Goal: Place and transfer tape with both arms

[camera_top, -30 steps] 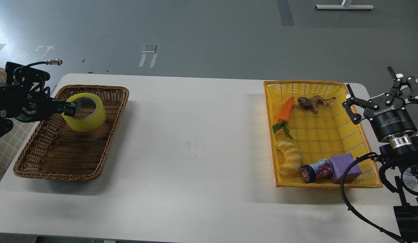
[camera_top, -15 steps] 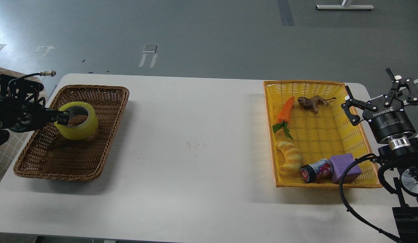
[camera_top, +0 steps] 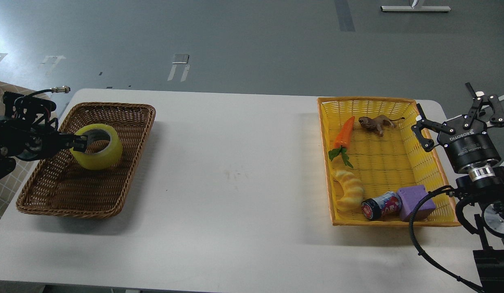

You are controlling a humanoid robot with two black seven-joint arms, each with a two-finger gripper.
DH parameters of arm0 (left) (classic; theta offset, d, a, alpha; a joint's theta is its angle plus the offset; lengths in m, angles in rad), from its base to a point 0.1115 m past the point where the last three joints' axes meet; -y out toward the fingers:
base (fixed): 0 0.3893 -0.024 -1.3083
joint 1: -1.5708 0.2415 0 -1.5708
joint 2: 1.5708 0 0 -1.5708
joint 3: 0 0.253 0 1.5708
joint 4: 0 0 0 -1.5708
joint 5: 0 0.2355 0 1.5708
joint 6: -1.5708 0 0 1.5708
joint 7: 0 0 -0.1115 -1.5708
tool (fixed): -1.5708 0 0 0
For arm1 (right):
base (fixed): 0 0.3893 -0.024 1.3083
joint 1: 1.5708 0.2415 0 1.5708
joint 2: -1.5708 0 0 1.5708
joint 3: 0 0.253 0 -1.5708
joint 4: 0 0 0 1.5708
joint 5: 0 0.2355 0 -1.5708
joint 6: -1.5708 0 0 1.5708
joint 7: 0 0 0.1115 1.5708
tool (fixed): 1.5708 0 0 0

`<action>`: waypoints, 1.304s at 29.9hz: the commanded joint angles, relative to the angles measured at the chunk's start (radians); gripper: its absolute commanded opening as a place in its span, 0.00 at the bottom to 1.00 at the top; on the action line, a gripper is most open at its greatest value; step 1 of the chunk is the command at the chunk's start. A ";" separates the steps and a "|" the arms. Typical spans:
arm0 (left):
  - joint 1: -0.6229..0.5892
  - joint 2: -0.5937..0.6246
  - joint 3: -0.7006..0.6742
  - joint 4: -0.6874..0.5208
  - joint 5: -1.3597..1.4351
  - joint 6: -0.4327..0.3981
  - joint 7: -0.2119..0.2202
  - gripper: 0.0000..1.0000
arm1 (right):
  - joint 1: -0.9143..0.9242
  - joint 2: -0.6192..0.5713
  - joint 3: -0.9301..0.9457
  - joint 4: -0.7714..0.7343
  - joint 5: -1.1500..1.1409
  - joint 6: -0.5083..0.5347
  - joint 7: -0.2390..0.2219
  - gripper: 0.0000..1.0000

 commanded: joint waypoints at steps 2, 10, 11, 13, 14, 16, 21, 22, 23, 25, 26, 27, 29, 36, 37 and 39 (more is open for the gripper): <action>0.000 -0.002 0.000 0.000 -0.002 0.000 0.000 0.00 | 0.000 0.000 0.000 0.000 0.000 0.000 0.000 1.00; 0.020 -0.010 0.000 0.000 -0.016 0.003 0.002 0.23 | 0.000 -0.002 0.002 0.000 0.000 0.000 0.000 1.00; 0.020 -0.010 0.000 0.000 -0.016 0.003 0.002 0.25 | 0.000 -0.002 0.002 0.000 0.000 0.000 0.000 1.00; 0.022 -0.010 0.000 0.002 -0.021 0.003 0.002 0.48 | 0.000 -0.002 0.002 0.000 0.000 0.000 0.000 1.00; 0.022 -0.010 0.000 0.002 -0.021 0.003 0.002 0.52 | 0.000 -0.002 0.002 0.000 0.000 0.000 0.000 1.00; 0.020 -0.010 0.000 0.002 -0.022 0.003 0.002 0.59 | 0.000 -0.002 0.002 0.000 0.000 0.000 0.000 1.00; 0.020 -0.010 -0.008 0.002 -0.024 0.003 0.002 0.73 | 0.002 -0.002 0.003 -0.005 0.000 0.000 0.000 1.00; 0.020 -0.010 -0.009 0.000 -0.033 0.004 0.002 0.76 | 0.002 -0.002 0.003 -0.005 0.000 0.000 0.000 1.00; 0.020 -0.008 -0.009 0.000 -0.041 0.004 0.002 0.77 | 0.002 -0.002 0.003 -0.005 0.000 0.000 0.000 1.00; 0.014 0.000 -0.008 0.000 -0.096 0.003 0.002 0.78 | 0.002 -0.003 0.003 -0.005 0.000 0.000 0.000 1.00; 0.009 0.001 -0.008 0.000 -0.110 0.003 0.002 0.78 | 0.002 -0.003 0.003 -0.005 0.000 0.000 0.000 1.00; 0.003 0.003 -0.011 0.000 -0.140 0.003 0.002 0.80 | 0.002 -0.003 0.003 -0.005 0.000 0.000 0.000 1.00; -0.006 0.003 -0.014 -0.001 -0.175 0.001 0.000 0.80 | 0.002 -0.003 0.003 -0.005 0.000 0.000 0.000 1.00; -0.185 0.044 -0.020 -0.017 -0.440 -0.061 -0.001 0.81 | 0.009 -0.003 0.005 -0.001 0.000 0.000 0.000 1.00; -0.204 0.044 -0.023 -0.017 -0.471 -0.075 -0.001 0.82 | 0.009 -0.003 0.006 -0.001 0.000 0.000 0.000 1.00; -0.267 0.046 -0.037 -0.017 -0.615 -0.126 0.000 0.84 | 0.014 -0.005 0.008 0.002 0.000 0.000 -0.002 1.00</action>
